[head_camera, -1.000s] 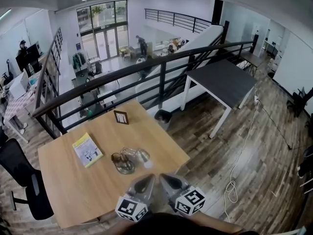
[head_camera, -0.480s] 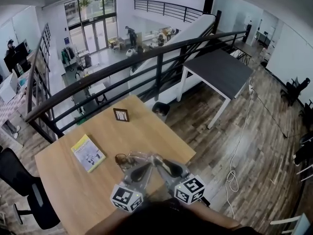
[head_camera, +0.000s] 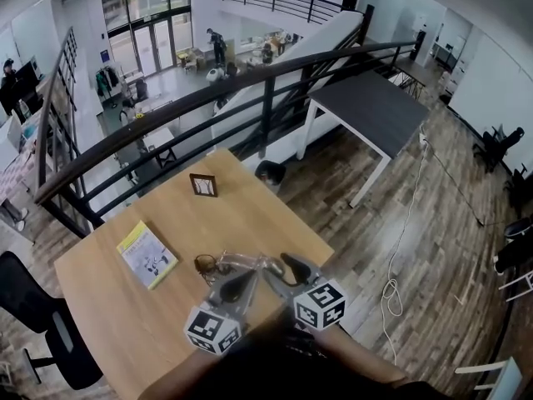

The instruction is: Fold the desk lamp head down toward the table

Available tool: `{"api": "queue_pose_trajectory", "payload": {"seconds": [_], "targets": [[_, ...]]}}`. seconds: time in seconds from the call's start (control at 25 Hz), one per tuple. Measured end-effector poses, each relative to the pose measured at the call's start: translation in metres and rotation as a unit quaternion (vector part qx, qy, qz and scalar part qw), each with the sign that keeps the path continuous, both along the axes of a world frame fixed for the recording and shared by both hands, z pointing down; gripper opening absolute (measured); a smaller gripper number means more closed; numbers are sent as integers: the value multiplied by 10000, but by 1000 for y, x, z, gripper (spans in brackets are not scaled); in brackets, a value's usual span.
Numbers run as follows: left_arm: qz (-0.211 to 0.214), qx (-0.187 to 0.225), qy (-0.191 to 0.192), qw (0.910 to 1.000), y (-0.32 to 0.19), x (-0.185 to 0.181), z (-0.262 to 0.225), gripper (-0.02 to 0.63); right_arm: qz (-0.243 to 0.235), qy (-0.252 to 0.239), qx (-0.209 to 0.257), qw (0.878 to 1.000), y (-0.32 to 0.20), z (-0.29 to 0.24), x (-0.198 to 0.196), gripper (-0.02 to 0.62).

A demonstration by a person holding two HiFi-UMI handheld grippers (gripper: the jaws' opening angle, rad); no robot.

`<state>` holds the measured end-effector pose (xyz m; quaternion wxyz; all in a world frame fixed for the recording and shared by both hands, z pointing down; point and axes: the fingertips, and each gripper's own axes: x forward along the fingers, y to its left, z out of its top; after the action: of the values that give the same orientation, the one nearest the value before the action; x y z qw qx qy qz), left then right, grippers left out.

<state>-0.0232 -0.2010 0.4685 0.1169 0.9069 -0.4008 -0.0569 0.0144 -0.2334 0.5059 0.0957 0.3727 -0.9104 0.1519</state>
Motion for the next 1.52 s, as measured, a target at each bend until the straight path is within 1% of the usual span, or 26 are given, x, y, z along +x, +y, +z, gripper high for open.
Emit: {"api": "queue_pose_trajectory", "payload": {"seconds": [0.12, 0.28, 0.52, 0.72, 0.96, 1.32, 1.52], "targets": [[-64, -66, 56, 9999, -2, -4, 2, 2, -88, 116, -93, 9999, 1, 9, -5, 241], [-39, -102, 61, 9999, 0, -3, 6, 2, -56, 283, 2, 9996, -3, 13, -5, 241], [-229, -155, 54, 9996, 1, -17, 12, 2, -142, 576, 81, 9982, -3, 19, -5, 232], [-297, -255, 38, 9992, 5, -22, 18, 2, -193, 641, 20, 9978, 2, 26, 1, 224], [-268, -361, 15, 9990, 10, -16, 24, 2, -278, 708, -76, 9971, 7, 37, 10, 218], [-258, -551, -54, 9981, 12, -11, 39, 2, -407, 843, -388, 9949, 16, 77, 25, 209], [-274, -648, -117, 9975, 13, -9, 42, 2, -477, 975, -825, 9907, 22, 123, 36, 204]]}}
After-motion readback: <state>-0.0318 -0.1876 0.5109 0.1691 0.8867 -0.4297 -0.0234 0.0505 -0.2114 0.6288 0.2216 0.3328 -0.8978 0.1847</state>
